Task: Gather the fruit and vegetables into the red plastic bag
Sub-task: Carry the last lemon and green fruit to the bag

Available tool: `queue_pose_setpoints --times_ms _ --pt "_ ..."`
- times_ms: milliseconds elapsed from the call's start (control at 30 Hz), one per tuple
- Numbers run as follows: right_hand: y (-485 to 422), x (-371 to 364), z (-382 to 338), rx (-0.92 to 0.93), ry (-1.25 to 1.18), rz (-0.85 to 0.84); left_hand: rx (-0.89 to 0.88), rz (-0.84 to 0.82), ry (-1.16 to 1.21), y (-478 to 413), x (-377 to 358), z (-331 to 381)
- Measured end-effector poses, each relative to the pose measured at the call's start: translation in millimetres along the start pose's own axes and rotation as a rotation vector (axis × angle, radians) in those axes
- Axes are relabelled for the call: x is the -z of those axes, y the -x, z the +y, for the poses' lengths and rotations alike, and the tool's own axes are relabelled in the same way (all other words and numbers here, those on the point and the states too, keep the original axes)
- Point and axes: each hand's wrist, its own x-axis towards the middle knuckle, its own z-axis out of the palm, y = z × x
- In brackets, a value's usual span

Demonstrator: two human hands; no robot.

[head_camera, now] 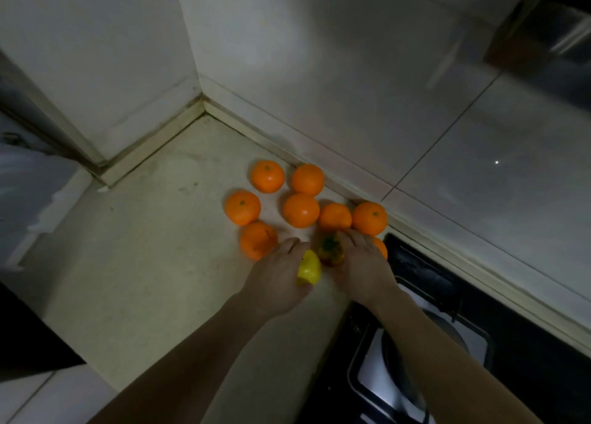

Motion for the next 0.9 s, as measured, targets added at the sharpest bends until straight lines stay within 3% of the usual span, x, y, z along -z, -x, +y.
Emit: queue_pose_setpoints --times_ms 433,733,900 --pt "-12.3 -17.9 0.3 0.022 -0.037 0.094 -0.008 0.101 0.063 -7.1 -7.8 -6.5" --pt "16.6 21.2 -24.5 0.015 -0.065 0.173 0.006 0.184 0.041 25.2 39.7 6.2" --pt "53.8 53.2 -50.5 0.025 -0.133 0.309 0.024 0.276 0.049 60.3 69.7 15.3"
